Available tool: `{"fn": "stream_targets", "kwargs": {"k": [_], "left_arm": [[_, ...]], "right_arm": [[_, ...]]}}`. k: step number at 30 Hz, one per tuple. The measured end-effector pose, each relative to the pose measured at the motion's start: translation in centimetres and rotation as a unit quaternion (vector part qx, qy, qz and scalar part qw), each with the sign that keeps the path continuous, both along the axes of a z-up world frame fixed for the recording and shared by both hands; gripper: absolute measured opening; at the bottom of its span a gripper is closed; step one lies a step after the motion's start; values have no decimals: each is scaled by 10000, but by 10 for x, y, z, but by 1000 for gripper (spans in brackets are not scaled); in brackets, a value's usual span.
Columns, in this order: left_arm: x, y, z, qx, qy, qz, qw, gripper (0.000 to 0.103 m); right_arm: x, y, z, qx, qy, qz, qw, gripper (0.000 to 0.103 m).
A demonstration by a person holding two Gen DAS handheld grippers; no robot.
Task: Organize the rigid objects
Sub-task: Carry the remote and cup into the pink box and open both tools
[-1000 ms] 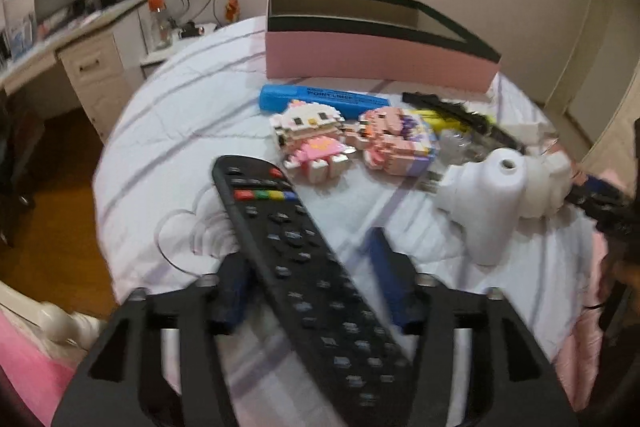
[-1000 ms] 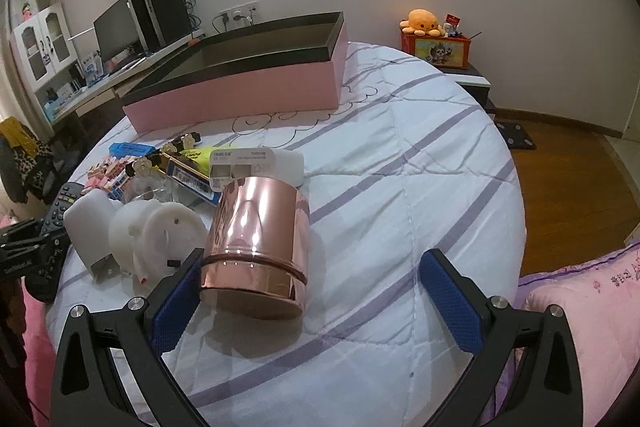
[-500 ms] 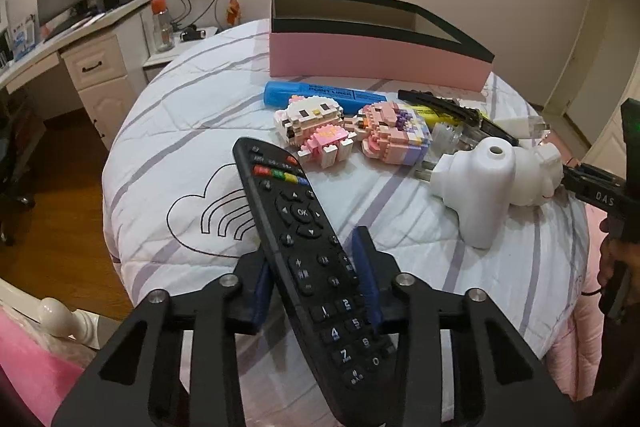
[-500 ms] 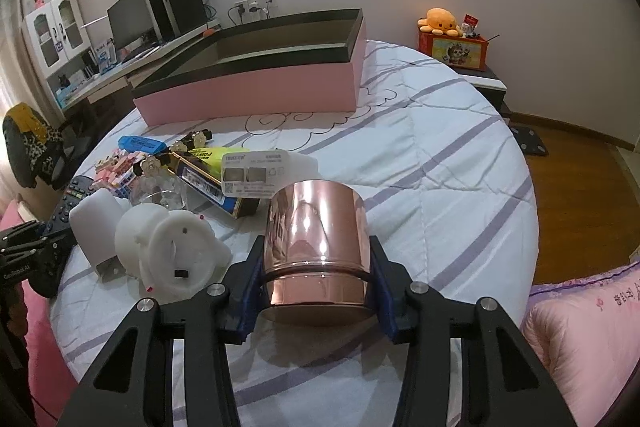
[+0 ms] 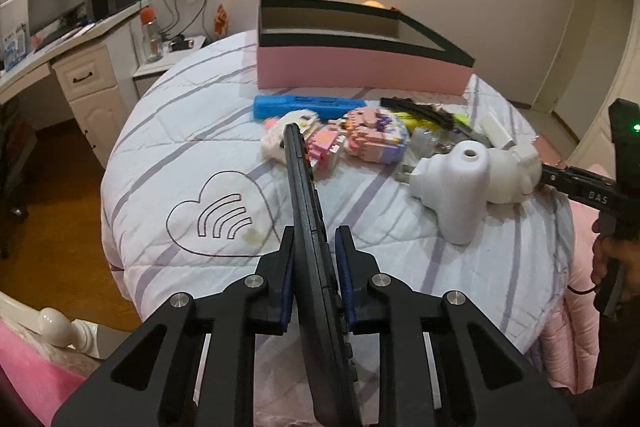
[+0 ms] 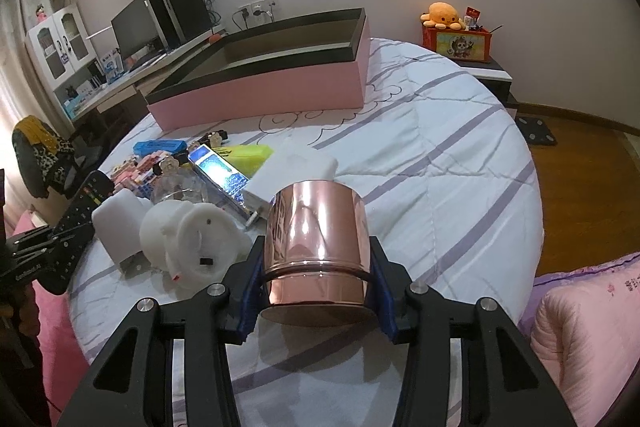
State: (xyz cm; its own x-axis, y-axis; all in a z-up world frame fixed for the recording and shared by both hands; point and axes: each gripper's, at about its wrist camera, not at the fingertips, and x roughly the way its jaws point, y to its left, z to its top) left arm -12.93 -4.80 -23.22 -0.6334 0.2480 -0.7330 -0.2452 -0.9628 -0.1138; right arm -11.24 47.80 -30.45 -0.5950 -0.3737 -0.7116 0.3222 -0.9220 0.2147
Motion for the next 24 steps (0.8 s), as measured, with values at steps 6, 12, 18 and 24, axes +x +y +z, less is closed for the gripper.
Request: {"fn": "stream_targets", "kwargs": {"k": [6, 12, 18, 24], "left_arm": [[4, -5, 13, 124, 136, -33, 9998, 17], [5, -3, 19, 242, 193, -165, 9994, 16], [0, -3, 30, 458, 253, -252, 9983, 16], [-23, 7, 59, 528, 539, -448, 9961, 17]], "right_arm": [[5, 4, 8, -94, 95, -49, 9999, 47], [8, 5, 19, -260, 165, 15, 9995, 48], [7, 4, 30, -433, 214, 128, 9988, 48], [-9, -10, 49, -441, 362, 336, 9978, 48]]}}
